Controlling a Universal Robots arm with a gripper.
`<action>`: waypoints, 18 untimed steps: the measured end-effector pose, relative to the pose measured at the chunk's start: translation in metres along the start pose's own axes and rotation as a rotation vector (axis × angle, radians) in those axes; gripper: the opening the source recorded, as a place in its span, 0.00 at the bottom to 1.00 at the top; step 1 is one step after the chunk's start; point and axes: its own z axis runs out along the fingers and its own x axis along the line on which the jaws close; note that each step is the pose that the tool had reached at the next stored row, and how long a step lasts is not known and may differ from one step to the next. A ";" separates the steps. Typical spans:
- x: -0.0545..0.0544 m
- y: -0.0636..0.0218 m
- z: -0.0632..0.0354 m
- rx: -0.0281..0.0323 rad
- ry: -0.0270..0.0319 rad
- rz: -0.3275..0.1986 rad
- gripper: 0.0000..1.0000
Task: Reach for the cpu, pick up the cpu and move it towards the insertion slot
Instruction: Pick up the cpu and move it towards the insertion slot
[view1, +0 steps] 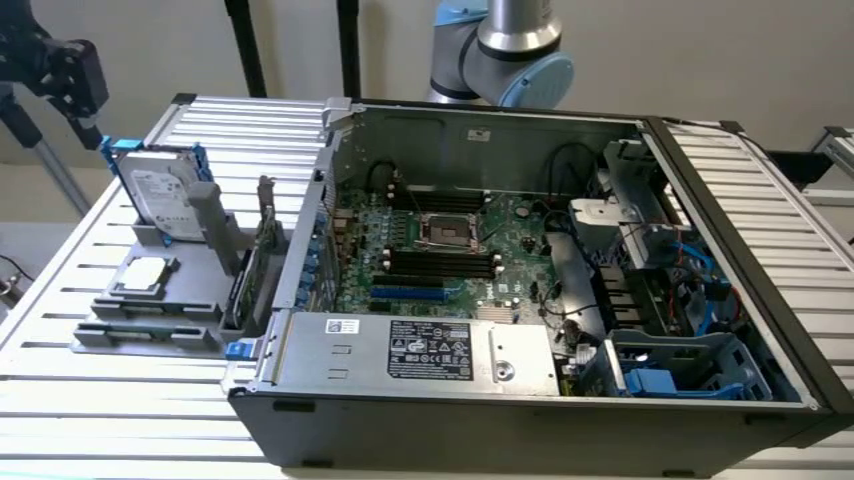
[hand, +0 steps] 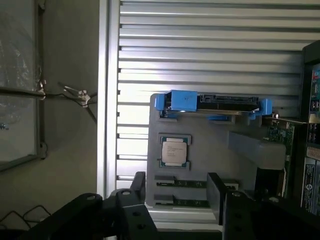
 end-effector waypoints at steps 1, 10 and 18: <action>0.000 0.0000 0.0005 0.0000 0.0001 0.000 0.65; -0.001 -0.0033 0.0166 -0.0001 -0.0001 0.000 0.71; -0.003 -0.0104 0.0308 -0.0001 -0.0001 0.000 0.71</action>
